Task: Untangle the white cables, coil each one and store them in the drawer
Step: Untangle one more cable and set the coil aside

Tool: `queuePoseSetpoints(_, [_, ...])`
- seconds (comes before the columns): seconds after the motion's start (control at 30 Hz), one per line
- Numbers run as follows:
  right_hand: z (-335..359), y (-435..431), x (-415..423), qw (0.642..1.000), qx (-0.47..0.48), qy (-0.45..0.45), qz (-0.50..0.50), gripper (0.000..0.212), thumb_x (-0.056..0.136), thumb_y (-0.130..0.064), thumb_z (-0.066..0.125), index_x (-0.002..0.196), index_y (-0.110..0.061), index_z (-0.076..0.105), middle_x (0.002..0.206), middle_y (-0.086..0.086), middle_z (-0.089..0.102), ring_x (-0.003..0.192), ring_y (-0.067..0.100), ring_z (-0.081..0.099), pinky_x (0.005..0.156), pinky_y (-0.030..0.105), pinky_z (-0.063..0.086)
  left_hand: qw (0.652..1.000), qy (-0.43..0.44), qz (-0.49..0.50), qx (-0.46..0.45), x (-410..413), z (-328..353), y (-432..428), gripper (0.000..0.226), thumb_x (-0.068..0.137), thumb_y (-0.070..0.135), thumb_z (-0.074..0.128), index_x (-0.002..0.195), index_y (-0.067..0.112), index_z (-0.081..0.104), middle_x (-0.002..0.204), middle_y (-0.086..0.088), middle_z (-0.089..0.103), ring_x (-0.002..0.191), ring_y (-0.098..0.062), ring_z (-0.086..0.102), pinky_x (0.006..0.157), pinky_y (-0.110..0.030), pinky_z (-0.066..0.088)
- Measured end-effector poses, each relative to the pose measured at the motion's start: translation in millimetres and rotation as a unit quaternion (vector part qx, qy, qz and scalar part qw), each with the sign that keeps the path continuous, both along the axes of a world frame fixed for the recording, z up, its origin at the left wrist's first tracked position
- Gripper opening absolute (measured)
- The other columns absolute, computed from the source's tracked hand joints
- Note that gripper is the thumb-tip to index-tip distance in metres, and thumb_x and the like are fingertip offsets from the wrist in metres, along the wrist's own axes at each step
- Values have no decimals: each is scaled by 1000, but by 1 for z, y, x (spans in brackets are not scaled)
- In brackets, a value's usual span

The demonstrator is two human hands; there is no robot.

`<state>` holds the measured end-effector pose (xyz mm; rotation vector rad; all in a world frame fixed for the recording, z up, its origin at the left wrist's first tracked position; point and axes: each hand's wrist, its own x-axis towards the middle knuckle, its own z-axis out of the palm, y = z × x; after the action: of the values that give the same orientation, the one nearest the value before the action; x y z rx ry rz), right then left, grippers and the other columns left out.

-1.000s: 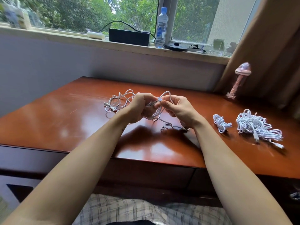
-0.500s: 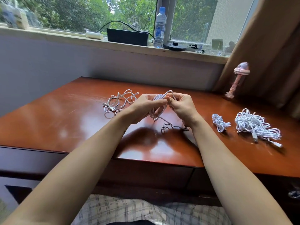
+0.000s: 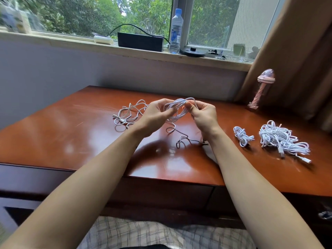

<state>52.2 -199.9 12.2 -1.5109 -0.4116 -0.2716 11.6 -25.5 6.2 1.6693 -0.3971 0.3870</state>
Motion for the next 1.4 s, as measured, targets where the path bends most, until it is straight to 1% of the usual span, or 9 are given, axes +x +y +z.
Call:
queuePoseSetpoints(0.1, [0, 0, 2, 1000, 7, 1, -21, 15, 93, -10, 71, 103, 2, 74, 56, -19, 61, 50, -6, 47, 55, 8, 38, 995, -40, 56, 78, 2, -3, -1, 11, 99, 18, 65, 107, 10, 69, 89, 0, 68, 76, -6, 57, 74, -24, 47])
queuePoseSetpoints(0.17, [0, 0, 3, 999, 18, 5, -31, 14, 93, -11, 72, 100, 1, 75, 63, -17, 65, 54, -6, 49, 58, 10, 40, 993, -46, 52, 94, 2, -4, -2, 10, 100, 20, 64, 104, 12, 68, 86, 1, 66, 75, -8, 56, 74, -28, 47])
queuePoseSetpoints(0.33, [-1, -2, 4, 998, 34, 13, -56, 17, 91, -17, 75, 100, -3, 78, 81, -3, 73, 62, -3, 54, 67, 16, 44, 999, -14, -4, 49, -3, -2, -7, 16, 99, 13, 65, 108, 0, 62, 92, -12, 70, 83, -20, 70, 79, -39, 59])
queuePoseSetpoints(0.57, [2, 2, -2, 997, 32, 23, -67, 19, 94, -17, 72, 101, 0, 75, 55, -19, 62, 47, -5, 46, 55, 8, 37, 998, 59, -29, -22, -7, 3, -9, 32, 103, 17, 59, 115, -12, 54, 92, -12, 68, 81, -29, 75, 64, -37, 61])
queuePoseSetpoints(0.73, [6, 3, -11, 999, 21, 35, -35, 19, 94, -14, 71, 105, 2, 73, 53, -17, 61, 42, -4, 43, 47, 8, 33, 998, 62, 8, -22, -5, 3, -8, 11, 106, 10, 50, 102, 1, 54, 82, -14, 62, 59, -21, 68, 46, -28, 52])
queuePoseSetpoints(0.87, [6, 1, -14, 999, 10, 35, 14, 20, 94, -18, 71, 107, -3, 72, 54, -16, 51, 45, 0, 32, 44, 12, 28, 997, 43, 61, 5, -1, 2, -4, 22, 107, 7, 42, 89, 13, 54, 72, -10, 59, 50, -15, 57, 48, -24, 42])
queuePoseSetpoints(1.03, [8, -2, -10, 997, 13, 56, 46, 21, 97, -30, 68, 106, -12, 73, 69, -7, 54, 49, 5, 28, 41, 16, 23, 994, 50, 96, 0, 0, 3, 0, 28, 107, 5, 39, 84, 11, 52, 73, -8, 54, 45, -7, 50, 49, -23, 40])
queuePoseSetpoints(1.17, [9, -4, -7, 998, 36, 43, 5, 15, 100, -25, 64, 104, -12, 71, 68, -8, 49, 48, 3, 31, 42, 17, 24, 996, 42, 80, 23, -1, 2, 0, 25, 105, 1, 38, 85, 7, 52, 72, -14, 52, 45, -10, 48, 51, -27, 40])
queuePoseSetpoints(1.4, [10, -5, -6, 994, 98, 46, -21, 11, 100, -22, 64, 93, -13, 65, 55, -7, 43, 41, 5, 30, 40, 20, 25, 998, 37, 6, 42, -10, 5, -4, 30, 108, 5, 39, 82, 12, 52, 69, -12, 52, 50, -13, 49, 49, -20, 40])
